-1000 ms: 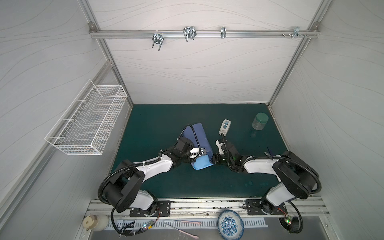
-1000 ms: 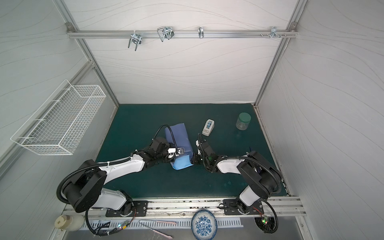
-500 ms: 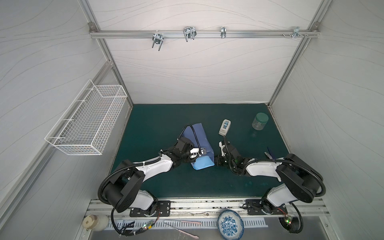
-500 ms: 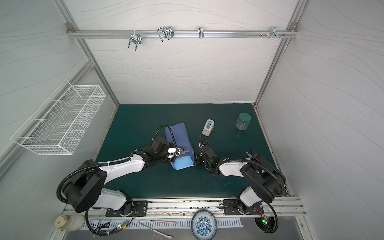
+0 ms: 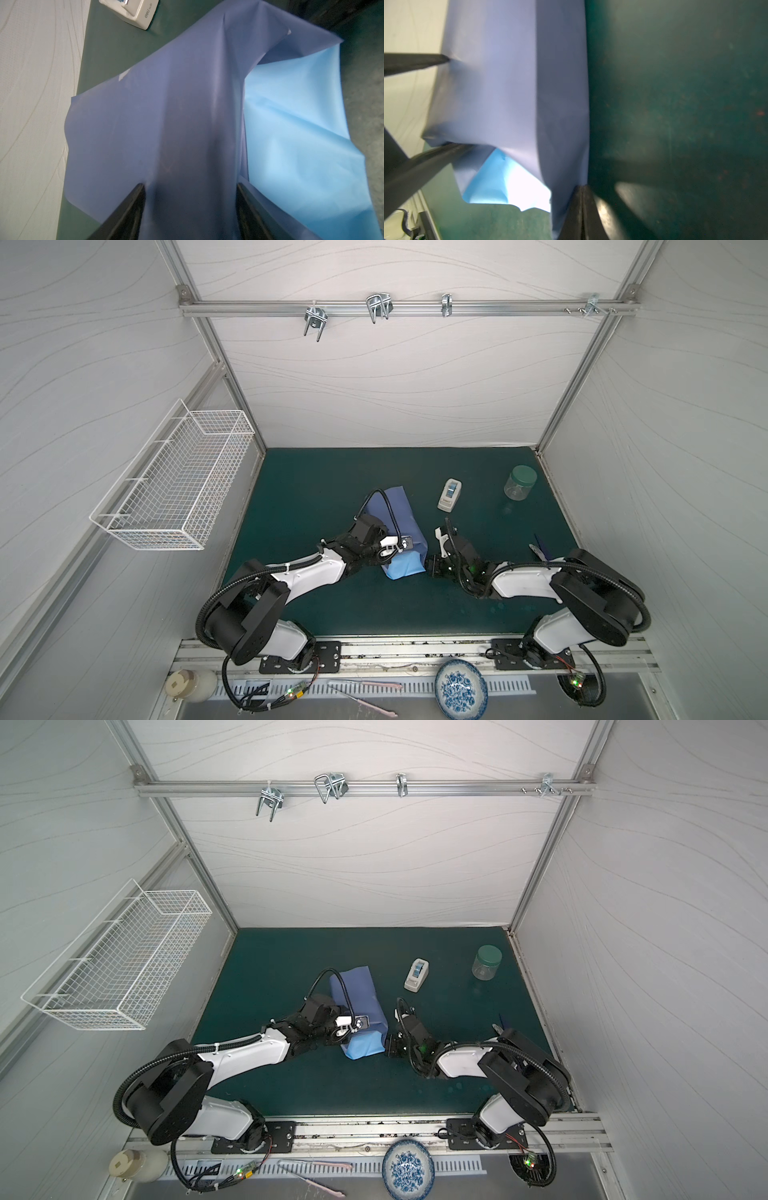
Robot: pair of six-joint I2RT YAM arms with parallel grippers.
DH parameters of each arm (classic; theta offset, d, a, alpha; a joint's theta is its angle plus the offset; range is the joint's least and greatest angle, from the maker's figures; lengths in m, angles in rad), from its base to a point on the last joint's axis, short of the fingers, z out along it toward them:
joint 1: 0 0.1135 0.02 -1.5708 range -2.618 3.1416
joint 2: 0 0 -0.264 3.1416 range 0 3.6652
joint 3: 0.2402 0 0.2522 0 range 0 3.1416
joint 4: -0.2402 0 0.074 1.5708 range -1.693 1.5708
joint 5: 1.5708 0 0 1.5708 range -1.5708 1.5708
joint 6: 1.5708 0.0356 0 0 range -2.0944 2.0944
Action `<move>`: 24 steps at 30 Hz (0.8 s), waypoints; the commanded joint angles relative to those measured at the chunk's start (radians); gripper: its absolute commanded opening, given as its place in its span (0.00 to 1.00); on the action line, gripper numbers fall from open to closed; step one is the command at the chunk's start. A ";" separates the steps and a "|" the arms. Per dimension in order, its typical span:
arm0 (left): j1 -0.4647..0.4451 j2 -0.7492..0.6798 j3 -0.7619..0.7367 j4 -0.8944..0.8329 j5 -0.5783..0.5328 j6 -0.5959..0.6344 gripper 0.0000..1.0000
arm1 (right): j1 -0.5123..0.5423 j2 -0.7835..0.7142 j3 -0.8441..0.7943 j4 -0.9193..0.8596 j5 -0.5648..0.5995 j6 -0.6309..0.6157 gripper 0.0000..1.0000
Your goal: Wrap the gift box in paper
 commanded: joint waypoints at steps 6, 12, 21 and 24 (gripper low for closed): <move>-0.002 0.016 0.004 -0.117 -0.002 -0.004 0.69 | 0.009 0.011 0.012 0.080 0.013 -0.002 0.05; -0.002 0.021 0.004 -0.115 -0.003 -0.006 0.69 | 0.014 0.036 0.013 0.121 0.009 0.017 0.05; -0.002 0.025 0.005 -0.117 -0.004 -0.007 0.69 | 0.028 0.043 0.011 0.176 0.008 0.073 0.04; -0.002 0.024 0.006 -0.117 -0.004 -0.007 0.69 | 0.029 0.045 0.009 0.199 0.014 0.096 0.04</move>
